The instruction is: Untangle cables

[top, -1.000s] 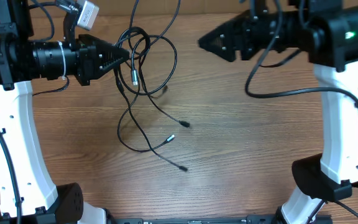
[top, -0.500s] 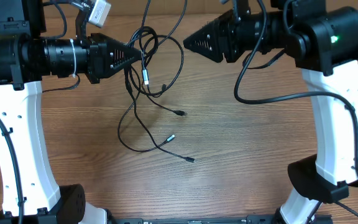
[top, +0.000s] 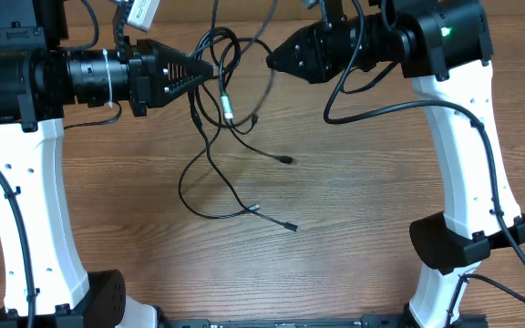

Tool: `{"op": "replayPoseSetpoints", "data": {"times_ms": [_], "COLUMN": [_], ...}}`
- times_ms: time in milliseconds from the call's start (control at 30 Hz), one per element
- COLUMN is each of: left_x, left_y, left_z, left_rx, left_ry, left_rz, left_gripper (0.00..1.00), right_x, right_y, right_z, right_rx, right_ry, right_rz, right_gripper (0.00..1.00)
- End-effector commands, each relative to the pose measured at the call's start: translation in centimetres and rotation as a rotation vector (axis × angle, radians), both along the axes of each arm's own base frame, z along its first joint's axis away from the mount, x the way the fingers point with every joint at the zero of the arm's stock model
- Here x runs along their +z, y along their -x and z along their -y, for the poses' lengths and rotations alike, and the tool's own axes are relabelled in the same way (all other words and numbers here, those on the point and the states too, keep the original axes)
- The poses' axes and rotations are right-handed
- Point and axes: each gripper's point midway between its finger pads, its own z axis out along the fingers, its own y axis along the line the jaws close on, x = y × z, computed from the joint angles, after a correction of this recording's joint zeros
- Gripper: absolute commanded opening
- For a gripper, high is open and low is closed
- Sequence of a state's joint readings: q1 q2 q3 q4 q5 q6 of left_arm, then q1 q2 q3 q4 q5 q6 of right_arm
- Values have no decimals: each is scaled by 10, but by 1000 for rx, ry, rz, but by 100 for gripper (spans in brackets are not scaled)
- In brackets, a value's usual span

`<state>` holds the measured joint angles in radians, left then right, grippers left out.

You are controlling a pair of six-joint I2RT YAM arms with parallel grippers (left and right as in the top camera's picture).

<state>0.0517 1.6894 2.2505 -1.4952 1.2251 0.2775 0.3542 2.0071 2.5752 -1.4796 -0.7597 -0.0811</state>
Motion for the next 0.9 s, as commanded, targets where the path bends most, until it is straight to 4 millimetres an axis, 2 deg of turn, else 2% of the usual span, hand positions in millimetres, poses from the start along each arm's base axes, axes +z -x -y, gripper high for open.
{"op": "replayPoseSetpoints", "data": {"times_ms": [0, 100, 200, 300, 367, 400, 433, 467, 567, 667, 867], "left_x": [18, 20, 24, 30, 32, 32, 30, 29, 23, 20, 26], "left_y": [12, 14, 17, 22, 25, 25, 24, 24, 20, 16, 10], "left_z": [7, 6, 1, -2, -3, -3, -4, -4, -6, -8, -9], "left_rx": [-56, -56, -39, -25, -19, -11, 0, 5, 32, 59, 87], "left_ry": [75, 79, 78, 75, 66, 56, 41, 34, 2, -10, 12], "left_rz": [17, 22, 38, 62, 78, 84, 85, 85, 72, 46, 24], "left_gripper": [4, 4, 4, 5, 5, 6, 5, 5, 5, 5, 4], "right_x": [-3, -15, -28, -28, -22, -16, -7, -2, 12, 24, 26], "right_y": [-3, -21, -45, -54, -45, -36, -24, -19, -2, 15, 34], "right_z": [-2, 13, 44, 61, 53, 44, 32, 27, 14, 0, -26], "right_rx": [1, -107, -279, -340, -271, -198, -98, -55, 61, 157, 236], "right_ry": [8, 109, 226, 221, 148, 99, 33, -2, -100, -175, -182], "right_rz": [11, 41, 47, 24, -6, -7, 3, 5, 3, 2, 11], "right_gripper": [4, 4, 4, 4, 5, 20, 46, 49, 54, 54, 53]}}
